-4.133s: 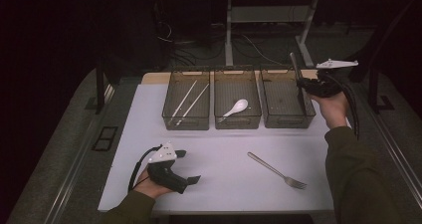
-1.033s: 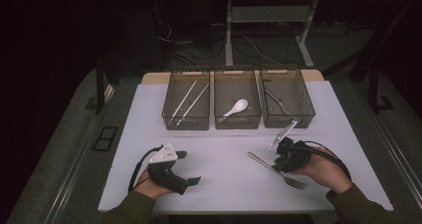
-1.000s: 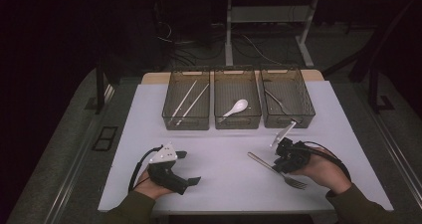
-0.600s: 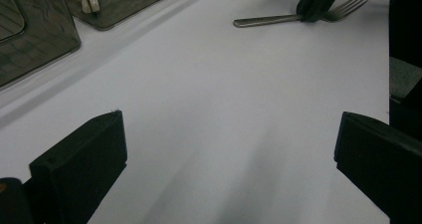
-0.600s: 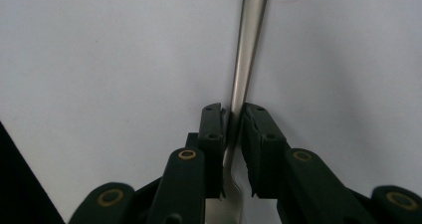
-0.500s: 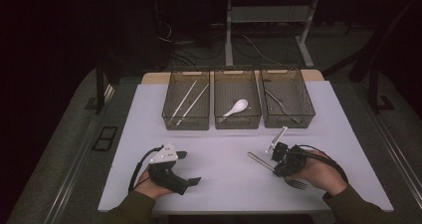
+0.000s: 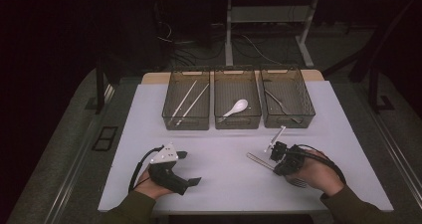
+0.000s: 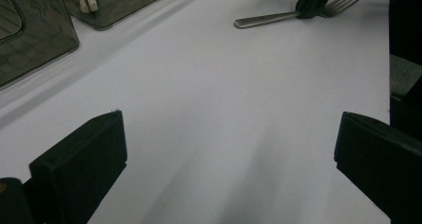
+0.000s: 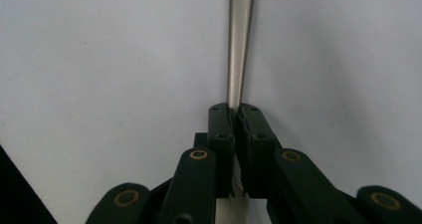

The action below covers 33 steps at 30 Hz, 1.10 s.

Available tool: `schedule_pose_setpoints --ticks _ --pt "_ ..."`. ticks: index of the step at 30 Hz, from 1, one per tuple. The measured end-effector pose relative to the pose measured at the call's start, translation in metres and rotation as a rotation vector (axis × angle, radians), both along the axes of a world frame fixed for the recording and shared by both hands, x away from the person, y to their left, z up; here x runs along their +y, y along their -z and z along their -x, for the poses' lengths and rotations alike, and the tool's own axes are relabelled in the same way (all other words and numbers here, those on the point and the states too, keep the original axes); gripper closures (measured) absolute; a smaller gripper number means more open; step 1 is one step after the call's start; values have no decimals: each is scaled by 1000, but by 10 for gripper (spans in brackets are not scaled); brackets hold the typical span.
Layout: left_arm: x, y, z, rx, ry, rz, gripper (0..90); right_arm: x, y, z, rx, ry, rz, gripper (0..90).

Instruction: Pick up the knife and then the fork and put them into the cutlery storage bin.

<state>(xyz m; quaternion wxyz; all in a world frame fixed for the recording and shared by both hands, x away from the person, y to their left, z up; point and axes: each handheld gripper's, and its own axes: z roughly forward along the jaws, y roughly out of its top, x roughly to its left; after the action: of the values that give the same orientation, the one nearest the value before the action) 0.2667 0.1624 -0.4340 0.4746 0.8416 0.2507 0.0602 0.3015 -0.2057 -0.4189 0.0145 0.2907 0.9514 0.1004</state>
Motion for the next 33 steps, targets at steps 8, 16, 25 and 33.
schedule_pose_setpoints --ticks 8,16,25,33 --pt "0 0 0 -2 3 2 0 -16 -6 -6 -26 38 -73 847" --pt "0 0 0 -8 9 0 0 -41 -18 -15 -66 106 -230 847" --pt "-1 -1 0 -27 15 13 0 -65 -31 -21 -133 172 -372 847" --pt "-1 1 -4 -25 15 26 0 -83 -43 -29 -194 240 -469 847"
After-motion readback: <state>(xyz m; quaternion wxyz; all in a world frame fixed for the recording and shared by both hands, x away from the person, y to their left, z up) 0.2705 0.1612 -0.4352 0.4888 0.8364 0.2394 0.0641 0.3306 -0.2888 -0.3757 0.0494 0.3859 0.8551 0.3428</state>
